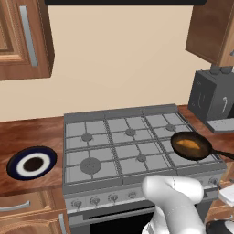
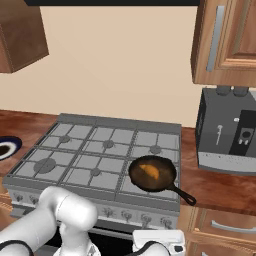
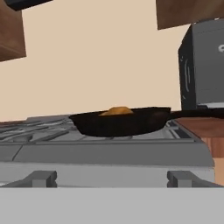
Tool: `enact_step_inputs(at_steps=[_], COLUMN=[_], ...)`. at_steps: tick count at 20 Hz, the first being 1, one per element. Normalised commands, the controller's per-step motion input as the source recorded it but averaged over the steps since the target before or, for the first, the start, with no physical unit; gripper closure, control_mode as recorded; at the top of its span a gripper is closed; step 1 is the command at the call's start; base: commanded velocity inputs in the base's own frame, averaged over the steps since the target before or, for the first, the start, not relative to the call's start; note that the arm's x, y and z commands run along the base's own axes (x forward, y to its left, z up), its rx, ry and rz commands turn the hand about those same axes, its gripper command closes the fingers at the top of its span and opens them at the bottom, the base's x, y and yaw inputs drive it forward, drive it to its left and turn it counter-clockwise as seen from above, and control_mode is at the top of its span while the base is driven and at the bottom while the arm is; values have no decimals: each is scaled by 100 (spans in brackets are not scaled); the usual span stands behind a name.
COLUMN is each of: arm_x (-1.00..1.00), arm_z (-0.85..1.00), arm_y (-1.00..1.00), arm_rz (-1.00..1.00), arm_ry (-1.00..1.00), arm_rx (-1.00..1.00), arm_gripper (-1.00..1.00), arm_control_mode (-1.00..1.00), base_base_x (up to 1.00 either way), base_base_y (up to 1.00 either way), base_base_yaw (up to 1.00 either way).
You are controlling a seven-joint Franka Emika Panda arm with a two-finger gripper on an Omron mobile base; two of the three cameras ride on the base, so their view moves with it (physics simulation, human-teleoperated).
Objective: Pick the croissant and place it on the pan. Then turn on the stove to warm the croissant.
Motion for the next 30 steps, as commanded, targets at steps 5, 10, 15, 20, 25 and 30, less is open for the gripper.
enact_step_inputs(at_steps=[5, 10, 15, 20, 25, 30], arm_x=[10, 6, 7, 0, 0, 1], arm_z=[-15, -19, -13, -9, -14, -11], arm_y=[-13, -17, -8, 0, 0, 0], arm_rz=[0, 0, 0, 0, 0, 0], arm_ry=[5, 3, 2, 0, 0, 0], arm_rx=[8, 6, 5, 0, 0, 0], arm_gripper=[-100, -100, -100, -100, -100, -100], arm_control_mode=[-100, -100, -100, -100, -100, -100], base_base_x=[0, 0, 0, 0, 0, 0], base_base_y=[0, 0, 0, 0, 0, 0], base_base_yaw=[0, 0, 0, 0, 0, 0])
